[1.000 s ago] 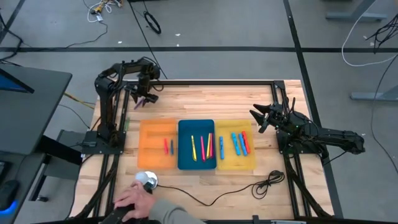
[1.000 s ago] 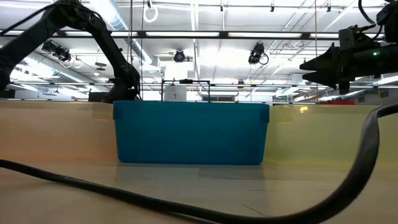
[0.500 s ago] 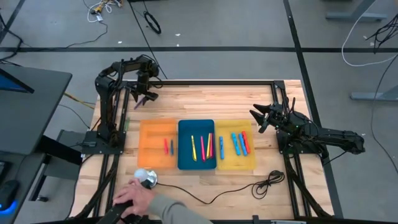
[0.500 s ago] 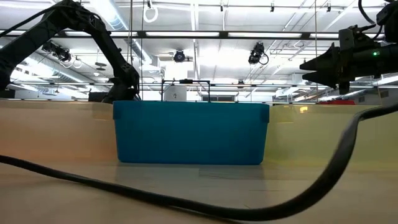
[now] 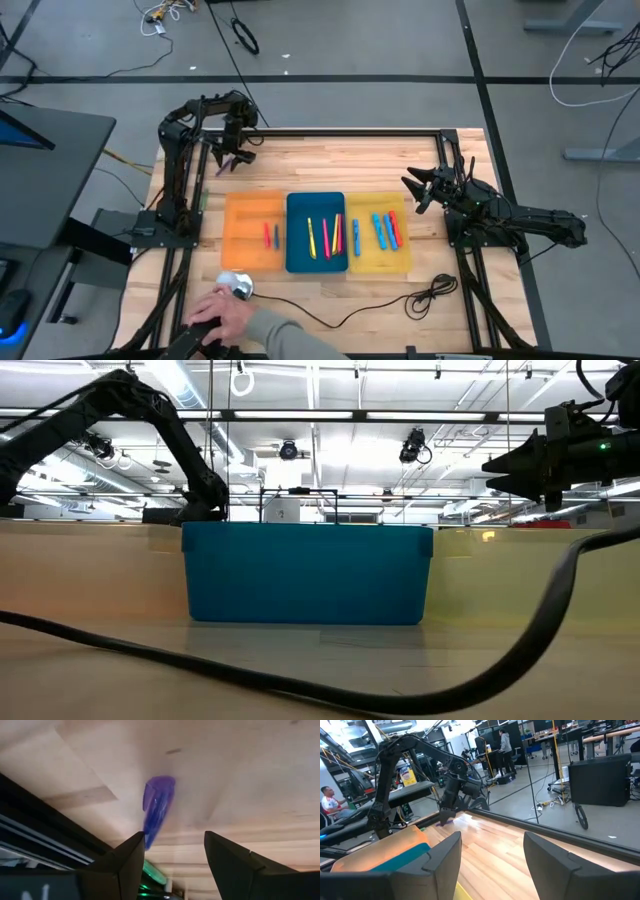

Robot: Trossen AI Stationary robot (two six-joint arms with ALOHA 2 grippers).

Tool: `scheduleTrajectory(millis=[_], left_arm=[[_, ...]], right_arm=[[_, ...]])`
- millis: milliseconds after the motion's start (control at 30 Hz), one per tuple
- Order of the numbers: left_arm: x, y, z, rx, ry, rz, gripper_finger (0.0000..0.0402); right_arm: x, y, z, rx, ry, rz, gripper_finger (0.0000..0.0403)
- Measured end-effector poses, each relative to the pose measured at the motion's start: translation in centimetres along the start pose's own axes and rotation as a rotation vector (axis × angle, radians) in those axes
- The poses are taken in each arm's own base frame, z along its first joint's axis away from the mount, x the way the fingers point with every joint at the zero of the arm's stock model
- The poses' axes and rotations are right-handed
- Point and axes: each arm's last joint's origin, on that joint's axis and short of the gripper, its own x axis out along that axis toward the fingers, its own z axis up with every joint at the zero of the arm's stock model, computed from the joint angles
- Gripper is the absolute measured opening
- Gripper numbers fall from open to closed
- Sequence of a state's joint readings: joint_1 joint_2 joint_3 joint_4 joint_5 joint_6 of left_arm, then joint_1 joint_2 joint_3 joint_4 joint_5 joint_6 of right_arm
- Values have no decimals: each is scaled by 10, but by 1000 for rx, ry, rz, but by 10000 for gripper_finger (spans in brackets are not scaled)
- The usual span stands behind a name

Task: Pick & Place Markers
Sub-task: Put the small violet pen into the orange bin

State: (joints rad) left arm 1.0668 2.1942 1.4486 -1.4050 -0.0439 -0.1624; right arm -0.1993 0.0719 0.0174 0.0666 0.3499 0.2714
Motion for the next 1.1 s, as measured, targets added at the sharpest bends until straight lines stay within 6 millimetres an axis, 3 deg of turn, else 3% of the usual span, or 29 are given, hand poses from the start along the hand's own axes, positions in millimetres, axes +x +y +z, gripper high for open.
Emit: scheduleTrajectory(millis=[233, 733, 1100], left_arm=[[-13, -1, 14, 76, -29, 65, 211], [1, -14, 14, 234, 25, 32, 209], [4, -26, 12, 277, 40, 49, 131]], right_arm=[[0, 0, 0, 0, 0, 0, 215], [0, 0, 0, 0, 0, 0, 215], [0, 0, 0, 0, 0, 0, 215]])
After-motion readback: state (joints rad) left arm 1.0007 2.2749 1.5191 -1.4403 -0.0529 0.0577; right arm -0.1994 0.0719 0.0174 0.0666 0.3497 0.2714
